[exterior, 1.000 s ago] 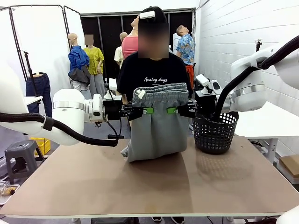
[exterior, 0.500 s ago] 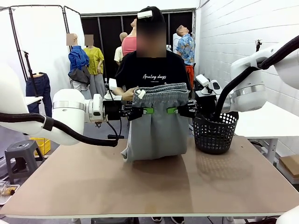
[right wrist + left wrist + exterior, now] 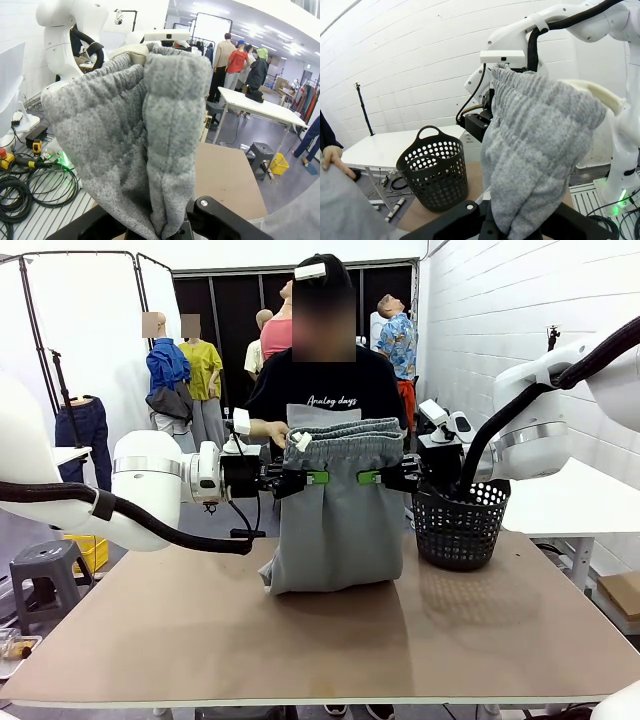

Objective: Fold the training pants.
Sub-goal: Release the ends of the Training pants and then grab the overlapped ends.

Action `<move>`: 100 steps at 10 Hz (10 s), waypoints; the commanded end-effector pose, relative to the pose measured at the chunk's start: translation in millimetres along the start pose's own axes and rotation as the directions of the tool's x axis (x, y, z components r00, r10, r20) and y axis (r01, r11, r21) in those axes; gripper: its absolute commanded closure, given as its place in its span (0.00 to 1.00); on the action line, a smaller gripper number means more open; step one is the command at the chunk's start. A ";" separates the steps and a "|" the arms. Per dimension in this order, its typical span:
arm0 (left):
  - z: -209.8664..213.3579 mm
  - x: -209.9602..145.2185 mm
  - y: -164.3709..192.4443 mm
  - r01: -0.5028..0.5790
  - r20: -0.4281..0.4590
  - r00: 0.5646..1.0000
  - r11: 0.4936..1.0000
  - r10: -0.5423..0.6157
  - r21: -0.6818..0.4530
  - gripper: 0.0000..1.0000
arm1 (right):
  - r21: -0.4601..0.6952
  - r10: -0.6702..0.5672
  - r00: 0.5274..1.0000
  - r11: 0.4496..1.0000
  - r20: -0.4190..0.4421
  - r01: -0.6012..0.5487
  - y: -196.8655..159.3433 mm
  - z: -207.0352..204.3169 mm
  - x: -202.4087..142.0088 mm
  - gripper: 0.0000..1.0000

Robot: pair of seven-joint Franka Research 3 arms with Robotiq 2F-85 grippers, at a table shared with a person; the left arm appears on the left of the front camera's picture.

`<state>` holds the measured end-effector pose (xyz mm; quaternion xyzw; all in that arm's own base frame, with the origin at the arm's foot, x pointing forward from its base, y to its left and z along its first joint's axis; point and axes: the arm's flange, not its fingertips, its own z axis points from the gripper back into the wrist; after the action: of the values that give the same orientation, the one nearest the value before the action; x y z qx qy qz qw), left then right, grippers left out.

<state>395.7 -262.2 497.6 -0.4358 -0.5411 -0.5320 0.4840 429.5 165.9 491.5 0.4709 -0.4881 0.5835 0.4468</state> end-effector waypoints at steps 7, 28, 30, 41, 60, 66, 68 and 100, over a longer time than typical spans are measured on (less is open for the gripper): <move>-0.5 3.6 -1.3 0.010 -0.003 1.000 1.000 -0.010 0.005 1.00 | 0.007 0.011 1.000 1.000 0.022 -0.011 1.7 0.6 0.4 1.00; -0.5 3.6 -1.3 0.010 -0.003 1.000 1.000 -0.010 0.005 1.00 | 0.007 0.011 1.000 1.000 0.022 -0.011 1.7 0.6 0.4 1.00; -0.5 3.6 -1.3 0.010 -0.003 1.000 1.000 -0.010 0.005 1.00 | 0.007 0.011 1.000 1.000 0.022 -0.011 1.7 0.6 0.4 1.00; -0.5 3.6 -1.3 0.010 -0.003 1.000 1.000 -0.010 0.005 1.00 | 0.007 0.011 1.000 1.000 0.022 -0.011 1.7 0.6 0.4 1.00; -0.5 3.6 -1.3 0.010 -0.003 1.000 1.000 -0.010 0.005 1.00 | 0.007 0.011 1.000 1.000 0.022 -0.011 1.7 0.6 0.4 1.00; -0.5 3.6 -1.3 0.010 -0.003 1.000 1.000 -0.010 0.005 1.00 | 0.007 0.011 1.000 1.000 0.022 -0.011 1.7 0.6 0.4 1.00; -0.5 3.6 -1.3 0.010 -0.003 1.000 1.000 -0.010 0.005 1.00 | 0.007 0.011 1.000 1.000 0.022 -0.011 1.7 0.6 0.4 1.00; 27.9 -13.7 -26.9 -0.020 -0.047 0.998 0.975 0.031 0.222 0.00 | -0.169 -0.087 0.995 0.982 -0.048 0.078 4.5 39.4 -24.9 0.00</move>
<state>377.2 -233.0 483.0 -0.3892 -0.5577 -0.4943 0.5415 439.6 121.8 470.2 0.4568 -0.4860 0.5418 0.5114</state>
